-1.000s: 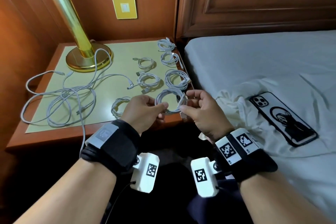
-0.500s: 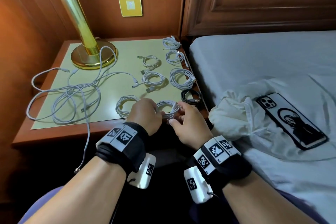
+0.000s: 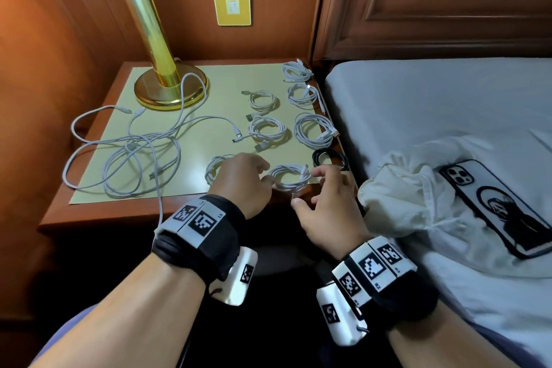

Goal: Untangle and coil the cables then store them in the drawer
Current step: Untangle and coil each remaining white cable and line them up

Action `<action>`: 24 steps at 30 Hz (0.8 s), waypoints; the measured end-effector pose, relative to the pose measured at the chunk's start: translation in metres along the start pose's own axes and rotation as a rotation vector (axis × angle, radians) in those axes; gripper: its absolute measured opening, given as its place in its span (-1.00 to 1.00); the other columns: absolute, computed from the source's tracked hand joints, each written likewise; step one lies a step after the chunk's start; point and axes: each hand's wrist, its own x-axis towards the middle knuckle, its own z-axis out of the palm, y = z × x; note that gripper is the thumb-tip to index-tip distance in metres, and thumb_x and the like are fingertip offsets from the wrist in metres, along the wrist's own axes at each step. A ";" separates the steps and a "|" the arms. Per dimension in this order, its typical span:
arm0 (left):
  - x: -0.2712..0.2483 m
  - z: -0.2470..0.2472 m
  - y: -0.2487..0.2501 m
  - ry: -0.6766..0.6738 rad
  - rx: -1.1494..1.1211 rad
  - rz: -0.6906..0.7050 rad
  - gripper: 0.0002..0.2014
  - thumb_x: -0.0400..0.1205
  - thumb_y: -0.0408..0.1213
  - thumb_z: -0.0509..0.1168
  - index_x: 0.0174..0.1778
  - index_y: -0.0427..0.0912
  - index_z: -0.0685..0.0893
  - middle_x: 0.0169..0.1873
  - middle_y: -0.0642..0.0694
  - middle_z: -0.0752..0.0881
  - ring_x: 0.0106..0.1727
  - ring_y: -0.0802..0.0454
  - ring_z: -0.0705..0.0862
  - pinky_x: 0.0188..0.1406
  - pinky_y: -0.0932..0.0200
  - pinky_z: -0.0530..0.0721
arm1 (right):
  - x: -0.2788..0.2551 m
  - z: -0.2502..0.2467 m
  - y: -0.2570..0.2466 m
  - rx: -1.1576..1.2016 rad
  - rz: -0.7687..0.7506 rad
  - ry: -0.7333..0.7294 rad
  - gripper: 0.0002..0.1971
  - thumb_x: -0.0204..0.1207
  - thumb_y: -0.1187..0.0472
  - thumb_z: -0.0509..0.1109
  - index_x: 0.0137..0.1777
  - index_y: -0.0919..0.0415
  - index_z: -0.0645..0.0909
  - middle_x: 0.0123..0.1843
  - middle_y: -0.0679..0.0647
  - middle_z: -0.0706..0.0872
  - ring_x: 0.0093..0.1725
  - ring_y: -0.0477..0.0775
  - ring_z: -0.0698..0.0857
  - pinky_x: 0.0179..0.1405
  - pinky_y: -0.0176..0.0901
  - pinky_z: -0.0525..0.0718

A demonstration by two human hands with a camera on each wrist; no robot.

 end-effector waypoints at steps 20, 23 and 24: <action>-0.033 -0.114 -0.172 0.285 0.075 -0.203 -0.88 0.59 -0.13 0.44 -0.25 0.03 0.69 -0.24 0.09 0.73 -0.10 -0.01 0.68 -0.05 0.06 0.62 | -0.006 0.043 -0.112 -0.142 -0.368 -0.385 -0.86 0.57 -0.06 0.41 -0.06 -0.04 0.65 -0.22 -0.13 0.72 -0.25 -0.25 0.62 -0.25 -0.33 0.49; -0.034 -0.114 -0.181 0.270 0.034 -0.190 -0.89 0.60 -0.10 0.44 -0.22 0.03 0.70 -0.21 0.10 0.75 -0.07 0.01 0.70 0.02 0.04 0.66 | 0.001 0.064 -0.133 -0.163 -0.330 -0.428 -0.82 0.58 -0.10 0.40 -0.02 -0.03 0.66 -0.16 -0.15 0.71 -0.17 -0.25 0.62 -0.21 -0.27 0.53; -0.035 -0.114 -0.185 0.264 0.022 -0.181 -0.89 0.60 -0.10 0.44 -0.21 0.02 0.70 -0.20 0.10 0.76 -0.07 0.02 0.70 0.02 0.06 0.65 | 0.004 0.072 -0.139 -0.169 -0.315 -0.426 -0.81 0.57 -0.11 0.39 -0.01 -0.03 0.66 -0.14 -0.16 0.71 -0.15 -0.24 0.63 -0.18 -0.25 0.56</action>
